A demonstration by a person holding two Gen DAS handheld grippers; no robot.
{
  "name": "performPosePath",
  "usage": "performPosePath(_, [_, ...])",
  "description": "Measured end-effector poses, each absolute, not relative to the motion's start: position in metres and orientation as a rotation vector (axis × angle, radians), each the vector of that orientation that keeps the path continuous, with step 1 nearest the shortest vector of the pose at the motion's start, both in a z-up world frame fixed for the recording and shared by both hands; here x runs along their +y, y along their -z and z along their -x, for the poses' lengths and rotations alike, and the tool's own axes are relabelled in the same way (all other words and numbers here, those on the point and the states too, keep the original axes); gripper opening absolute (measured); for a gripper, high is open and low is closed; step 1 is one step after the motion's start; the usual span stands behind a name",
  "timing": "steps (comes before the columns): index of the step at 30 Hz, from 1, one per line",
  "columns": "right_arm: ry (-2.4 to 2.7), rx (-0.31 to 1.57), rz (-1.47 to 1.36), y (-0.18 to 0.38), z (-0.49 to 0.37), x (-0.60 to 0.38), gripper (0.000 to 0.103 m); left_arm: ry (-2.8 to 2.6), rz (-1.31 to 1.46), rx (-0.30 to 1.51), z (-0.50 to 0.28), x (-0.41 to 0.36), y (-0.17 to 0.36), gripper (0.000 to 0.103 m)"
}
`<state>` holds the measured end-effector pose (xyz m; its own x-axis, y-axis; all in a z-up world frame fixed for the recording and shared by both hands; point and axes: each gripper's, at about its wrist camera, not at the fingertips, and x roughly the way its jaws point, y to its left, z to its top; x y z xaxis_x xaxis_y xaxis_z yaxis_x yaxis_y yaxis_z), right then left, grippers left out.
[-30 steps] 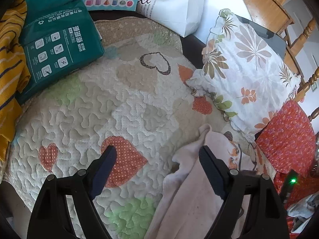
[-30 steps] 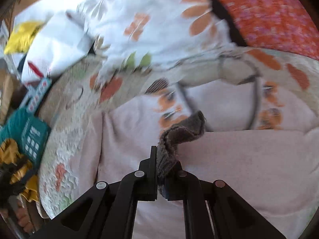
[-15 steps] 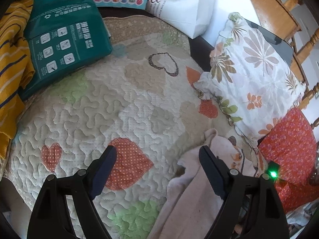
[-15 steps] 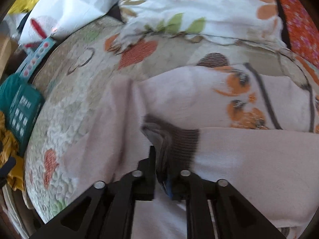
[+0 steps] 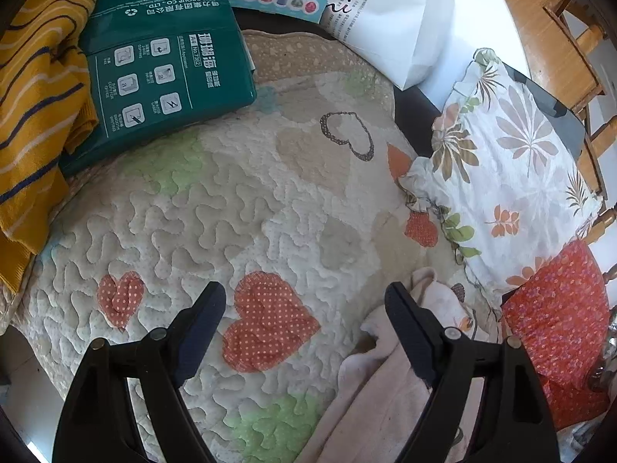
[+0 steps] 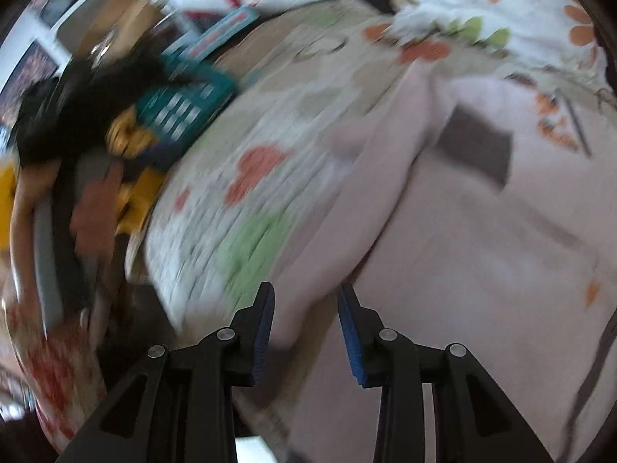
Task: Fold small clothes
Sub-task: 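Carry the cuff across the cardigan body and lay the sleeve down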
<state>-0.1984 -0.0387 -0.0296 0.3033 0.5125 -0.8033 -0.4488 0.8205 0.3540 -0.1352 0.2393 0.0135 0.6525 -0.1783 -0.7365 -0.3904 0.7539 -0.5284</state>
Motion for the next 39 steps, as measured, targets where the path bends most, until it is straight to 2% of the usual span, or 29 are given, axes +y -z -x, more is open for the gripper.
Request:
performPosePath(1, [-0.643, 1.094, -0.058, 0.033, 0.204, -0.036, 0.038, -0.131, 0.728, 0.874, 0.135, 0.239, -0.013, 0.084])
performPosePath(4, [-0.637, 1.106, 0.003, 0.052, 0.223, -0.02, 0.049, -0.13, 0.722, 0.882, 0.134, 0.236, -0.011, 0.084])
performPosePath(6, [-0.641, 1.108, 0.014, 0.062, 0.228, -0.015, 0.049, -0.128, 0.719, 0.89, 0.133, 0.235, -0.01, 0.084])
performPosePath(7, [-0.647, 1.114, 0.006, 0.063, 0.228, -0.014, 0.034, -0.128, 0.717, 0.892, 0.133, 0.235, -0.009, 0.084])
performPosePath(8, [-0.655, 1.131, -0.011, 0.064, 0.226, -0.013, 0.008, -0.13, 0.715, 0.894, 0.133, 0.235, -0.009, 0.084])
performPosePath(10, [-0.652, 1.115, -0.047, 0.056, 0.224, -0.018, 0.008, -0.136, 0.714, 0.897, 0.132, 0.235, -0.008, 0.084])
performPosePath(14, [-0.628, 0.996, -0.089, -0.004, 0.216, -0.046, 0.008, -0.138, 0.729, 0.909, 0.129, 0.235, -0.004, 0.084])
performPosePath(20, [-0.471, 0.851, -0.166, -0.098, 0.197, -0.151, 0.008, -0.103, 0.691, 0.936, 0.124, 0.215, -0.002, 0.084])
performPosePath(23, [-0.321, 0.871, -0.213, -0.107, 0.183, -0.217, 0.008, -0.075, 0.658, 0.949, 0.119, 0.2, -0.002, 0.084])
performPosePath(27, [-0.116, 0.964, -0.289, -0.078, 0.158, -0.294, 0.008, -0.053, 0.625, 0.962, 0.114, 0.183, -0.002, 0.084])
performPosePath(29, [0.075, 1.029, -0.257, -0.051, 0.149, -0.329, 0.011, -0.044, 0.617, 0.967, 0.113, 0.176, -0.002, 0.084])
performPosePath(33, [0.285, 1.006, -0.146, -0.032, 0.152, -0.359, 0.012, -0.027, 0.599, 0.971, 0.111, 0.166, -0.003, 0.084])
performPosePath(34, [0.27, 0.995, -0.149, -0.033, 0.153, -0.36, 0.017, -0.025, 0.595, 0.972, 0.11, 0.164, -0.003, 0.084])
performPosePath(35, [0.245, 0.989, -0.163, -0.034, 0.154, -0.36, 0.026, -0.023, 0.589, 0.975, 0.109, 0.162, -0.003, 0.084])
performPosePath(37, [0.206, 0.972, -0.164, -0.038, 0.158, -0.354, 0.038, -0.019, 0.58, 0.983, 0.108, 0.158, -0.002, 0.084])
performPosePath(39, [0.164, 0.965, -0.118, -0.036, 0.153, -0.343, 0.043, -0.014, 0.577, 0.99, 0.107, 0.155, -0.001, 0.084])
